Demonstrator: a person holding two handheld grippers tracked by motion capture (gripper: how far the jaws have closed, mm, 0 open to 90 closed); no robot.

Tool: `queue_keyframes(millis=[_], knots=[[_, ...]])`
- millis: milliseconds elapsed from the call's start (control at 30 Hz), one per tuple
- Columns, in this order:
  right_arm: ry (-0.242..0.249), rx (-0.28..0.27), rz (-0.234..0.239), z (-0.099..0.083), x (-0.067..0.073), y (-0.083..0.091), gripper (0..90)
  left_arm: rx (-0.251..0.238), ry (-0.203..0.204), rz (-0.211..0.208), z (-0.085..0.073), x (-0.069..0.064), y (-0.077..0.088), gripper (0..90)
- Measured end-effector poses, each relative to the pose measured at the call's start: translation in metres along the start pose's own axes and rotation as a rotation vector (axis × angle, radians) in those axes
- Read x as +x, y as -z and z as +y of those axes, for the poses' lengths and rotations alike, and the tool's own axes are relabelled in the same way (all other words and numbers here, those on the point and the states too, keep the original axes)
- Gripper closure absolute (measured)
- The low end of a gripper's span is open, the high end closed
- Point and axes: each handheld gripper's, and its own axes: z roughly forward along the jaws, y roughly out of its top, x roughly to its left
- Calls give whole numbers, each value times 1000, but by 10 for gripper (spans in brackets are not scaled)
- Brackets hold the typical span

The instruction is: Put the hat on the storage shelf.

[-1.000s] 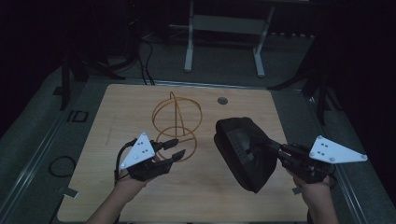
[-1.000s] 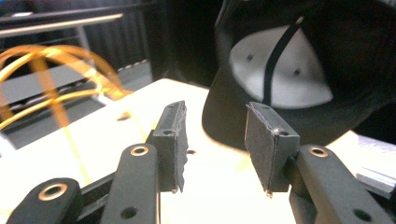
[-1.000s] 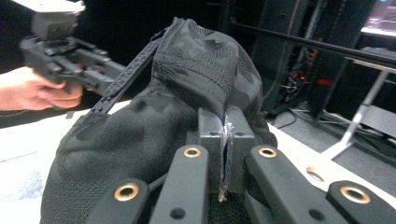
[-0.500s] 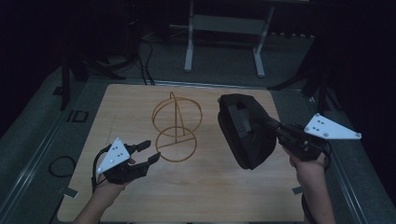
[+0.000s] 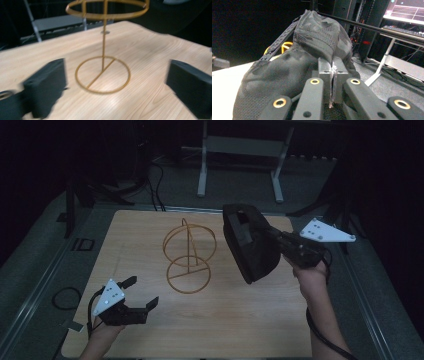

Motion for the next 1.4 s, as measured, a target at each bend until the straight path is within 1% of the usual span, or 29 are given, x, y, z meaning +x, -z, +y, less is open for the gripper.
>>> queue_keyframes(millis=[33,67,100,133,200,267,300,333,400,433,533,567,733,867,1100,1200,1300,1400], knots=[[2,0,-1,2,0,-4,883,10,-8,18,-5,1,0,19],[2,0,-1,2,0,-4,883,10,-8,18,-5,1,0,19],[2,0,-1,5,1,-8,883,16,-14,49,-13,2,2,19],[9,2,-10,9,2,-15,883,8,-10,71,-18,2,3,19],[16,11,-13,13,4,-24,883,-8,22,90,-25,5,5,19],[20,20,-24,15,8,-33,882,-23,38,128,-32,7,8,19],[21,25,-21,15,9,-38,883,-25,43,138,-34,9,9,19],[20,32,-22,15,12,-43,883,-15,49,143,-36,10,9,19],[21,42,-17,16,16,-53,882,-6,44,150,-40,11,10,19],[20,47,-13,16,19,-57,882,2,39,152,-41,11,10,19],[21,54,11,18,26,-68,883,10,43,146,-45,11,10,19],[24,61,12,19,29,-72,882,11,44,146,-46,11,9,19],[32,90,51,21,44,-89,882,10,29,150,-47,10,10,19],[49,109,92,22,55,-101,882,5,43,152,-48,12,10,19],[49,141,143,23,67,-117,881,3,55,146,-49,13,11,20],[48,159,156,22,73,-126,880,-2,56,142,-50,13,11,19],[40,171,165,20,77,-133,880,5,54,139,-51,12,10,20],[37,179,160,19,79,-139,878,13,52,129,-53,12,9,20]])
